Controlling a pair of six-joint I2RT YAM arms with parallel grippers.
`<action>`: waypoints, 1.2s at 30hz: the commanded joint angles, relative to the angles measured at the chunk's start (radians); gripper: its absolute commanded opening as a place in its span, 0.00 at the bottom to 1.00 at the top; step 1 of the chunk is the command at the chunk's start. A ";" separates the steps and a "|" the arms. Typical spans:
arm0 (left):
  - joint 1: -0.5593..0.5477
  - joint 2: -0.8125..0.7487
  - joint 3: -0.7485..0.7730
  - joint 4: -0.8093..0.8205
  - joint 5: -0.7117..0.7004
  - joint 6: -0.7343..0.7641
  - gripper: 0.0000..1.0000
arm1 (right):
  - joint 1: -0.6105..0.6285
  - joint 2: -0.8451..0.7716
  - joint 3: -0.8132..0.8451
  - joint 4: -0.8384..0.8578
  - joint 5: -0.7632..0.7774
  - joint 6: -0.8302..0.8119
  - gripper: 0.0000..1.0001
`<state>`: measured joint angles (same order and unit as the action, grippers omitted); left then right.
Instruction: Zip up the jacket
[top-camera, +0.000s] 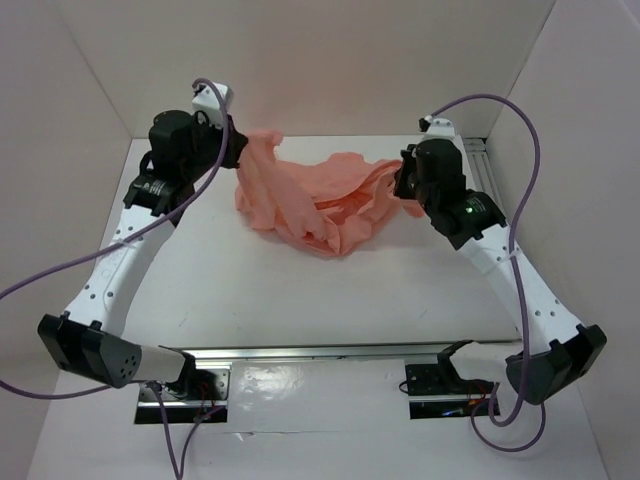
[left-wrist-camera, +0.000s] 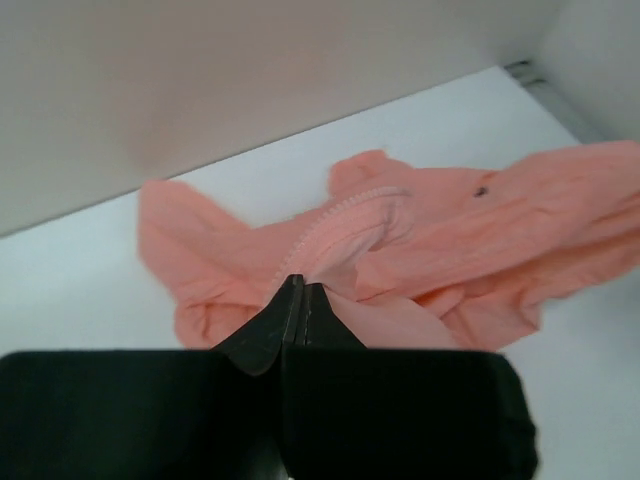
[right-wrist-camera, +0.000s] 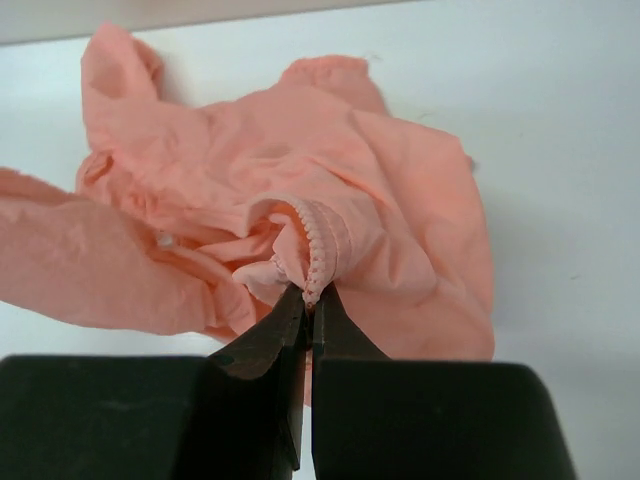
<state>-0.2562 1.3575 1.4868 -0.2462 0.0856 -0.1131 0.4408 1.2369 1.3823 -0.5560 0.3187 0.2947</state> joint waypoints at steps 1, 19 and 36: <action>-0.032 0.051 0.007 0.078 0.362 0.044 0.00 | -0.002 0.033 -0.103 -0.067 -0.083 0.020 0.02; -0.094 -0.245 -0.493 -0.194 -0.029 -0.384 0.67 | -0.013 0.018 -0.261 -0.105 -0.173 0.107 0.52; -0.028 0.144 -0.618 -0.119 0.064 -0.773 0.79 | 0.245 0.386 -0.201 0.022 -0.374 0.051 0.81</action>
<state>-0.2726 1.5227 0.9081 -0.4671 0.0650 -0.8120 0.6735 1.6222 1.1728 -0.5709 -0.0208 0.3820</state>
